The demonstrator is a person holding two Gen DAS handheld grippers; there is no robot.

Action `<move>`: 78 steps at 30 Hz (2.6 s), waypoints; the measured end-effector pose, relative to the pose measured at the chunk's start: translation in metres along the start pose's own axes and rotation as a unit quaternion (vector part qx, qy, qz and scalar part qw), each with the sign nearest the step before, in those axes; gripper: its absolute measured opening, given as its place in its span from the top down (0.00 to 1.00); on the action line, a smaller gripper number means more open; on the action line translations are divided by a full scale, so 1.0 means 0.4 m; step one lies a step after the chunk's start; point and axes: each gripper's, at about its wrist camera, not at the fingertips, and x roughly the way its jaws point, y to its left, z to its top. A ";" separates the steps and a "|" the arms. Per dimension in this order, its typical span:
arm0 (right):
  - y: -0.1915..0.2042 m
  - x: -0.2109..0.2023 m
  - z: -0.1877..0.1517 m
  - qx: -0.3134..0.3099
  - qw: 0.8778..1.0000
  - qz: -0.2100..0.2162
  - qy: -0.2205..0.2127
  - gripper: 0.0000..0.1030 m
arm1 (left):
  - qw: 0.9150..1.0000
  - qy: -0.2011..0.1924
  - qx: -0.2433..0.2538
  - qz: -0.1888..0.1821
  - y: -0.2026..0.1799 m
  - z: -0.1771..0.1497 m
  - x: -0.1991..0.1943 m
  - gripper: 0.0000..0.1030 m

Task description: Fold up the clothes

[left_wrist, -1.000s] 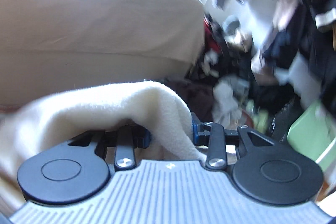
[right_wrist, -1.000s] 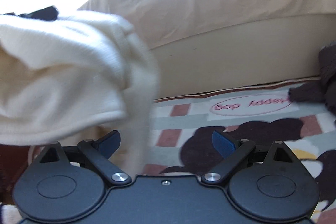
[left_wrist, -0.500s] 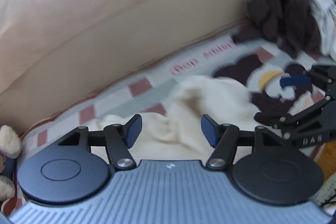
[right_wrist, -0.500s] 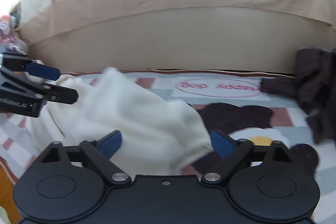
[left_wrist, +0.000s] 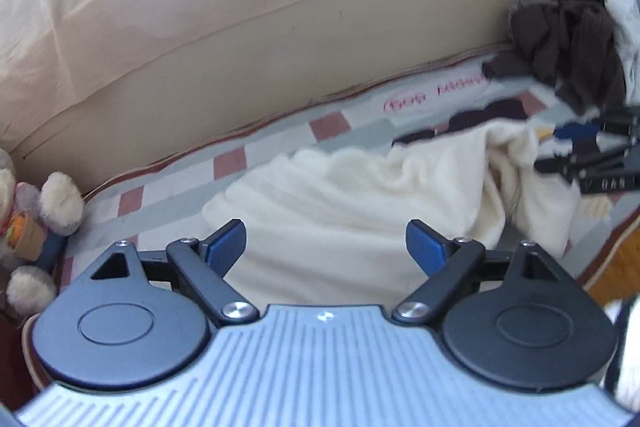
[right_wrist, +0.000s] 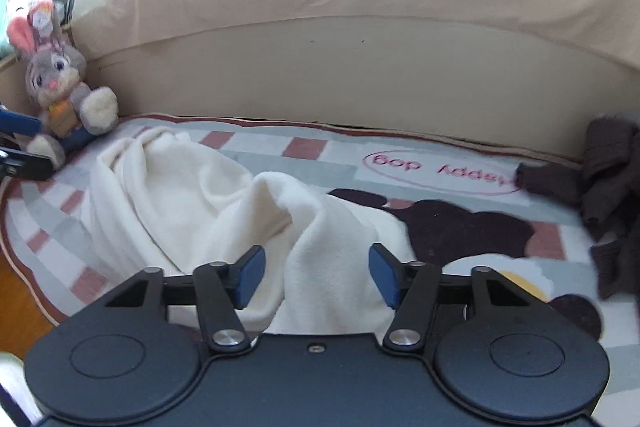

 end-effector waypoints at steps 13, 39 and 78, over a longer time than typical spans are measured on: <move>-0.029 -0.068 -0.048 0.044 0.998 -0.019 -0.043 0.23 | 0.998 -0.046 0.046 -0.006 -0.038 -0.169 -0.031 0.16; 0.131 0.206 0.233 -0.032 0.969 0.239 0.049 0.51 | 0.934 -0.025 -0.346 -0.087 0.239 -0.175 0.224 0.42; -0.123 0.225 0.284 0.028 0.994 0.102 0.043 0.17 | 0.915 0.026 -0.393 -0.086 0.282 -0.247 0.375 0.72</move>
